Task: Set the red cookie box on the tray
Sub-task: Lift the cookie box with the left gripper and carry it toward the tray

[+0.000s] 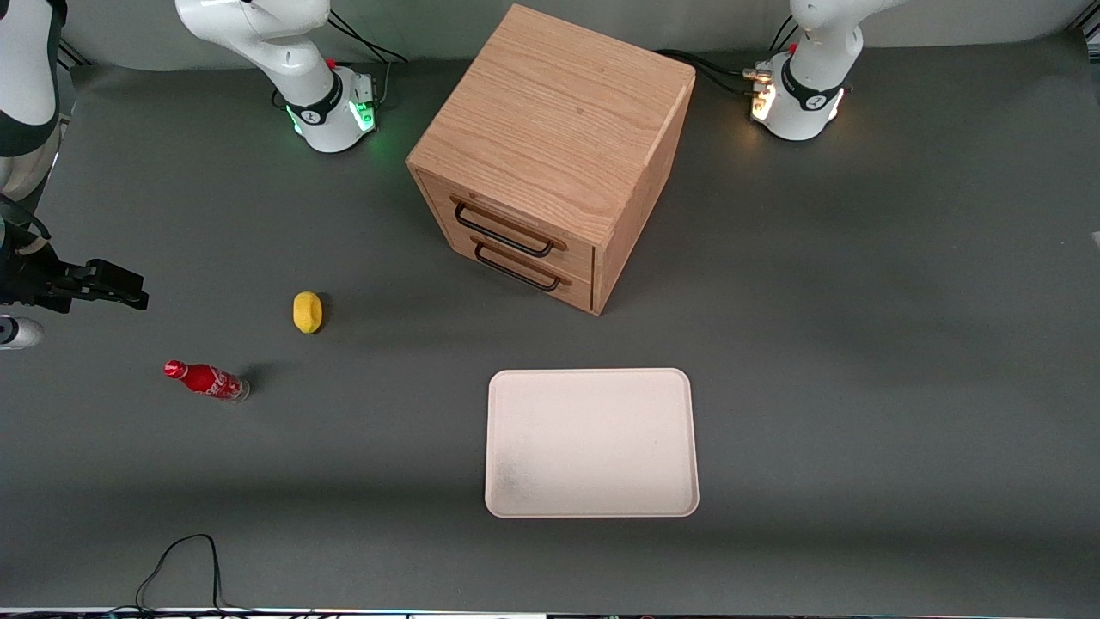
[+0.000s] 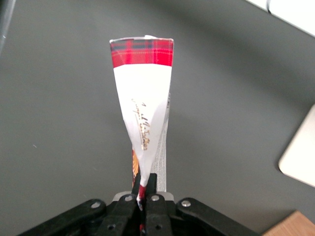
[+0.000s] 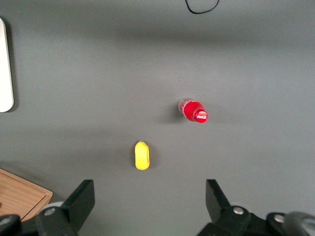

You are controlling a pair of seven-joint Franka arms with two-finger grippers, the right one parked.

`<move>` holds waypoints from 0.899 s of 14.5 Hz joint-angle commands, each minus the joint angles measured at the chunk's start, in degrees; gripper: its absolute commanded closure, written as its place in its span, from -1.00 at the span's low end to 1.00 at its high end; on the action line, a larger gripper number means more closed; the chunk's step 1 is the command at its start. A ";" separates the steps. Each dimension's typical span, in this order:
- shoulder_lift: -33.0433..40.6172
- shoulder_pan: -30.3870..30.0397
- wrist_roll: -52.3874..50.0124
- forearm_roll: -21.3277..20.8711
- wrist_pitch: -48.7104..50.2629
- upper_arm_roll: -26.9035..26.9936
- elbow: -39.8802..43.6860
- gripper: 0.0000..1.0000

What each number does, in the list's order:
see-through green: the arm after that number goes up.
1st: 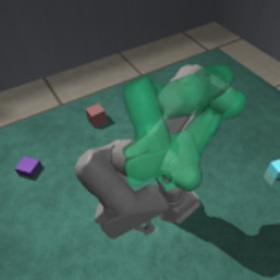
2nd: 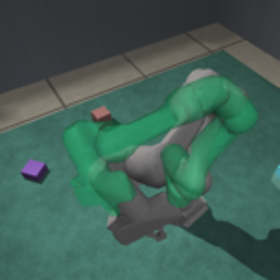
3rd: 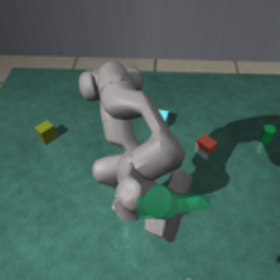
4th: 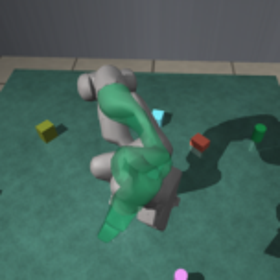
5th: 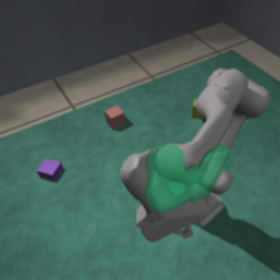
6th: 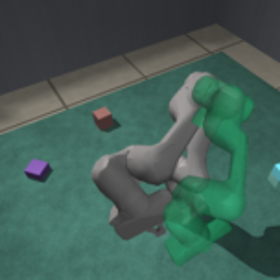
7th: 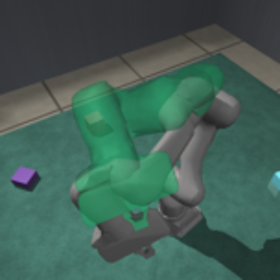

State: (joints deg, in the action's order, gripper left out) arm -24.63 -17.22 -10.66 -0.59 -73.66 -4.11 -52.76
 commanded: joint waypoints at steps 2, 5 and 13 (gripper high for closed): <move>2.92 12.10 -8.48 -1.61 3.08 1.12 -1.91 1.00; 2.83 20.27 -14.45 -0.73 1.78 0.94 -2.34 1.00; 0.11 35.40 -19.14 -0.21 -8.58 0.68 -2.87 1.00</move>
State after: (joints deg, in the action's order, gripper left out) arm -24.47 15.88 -29.77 -1.04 -79.23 -4.36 -55.10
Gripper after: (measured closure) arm 0.974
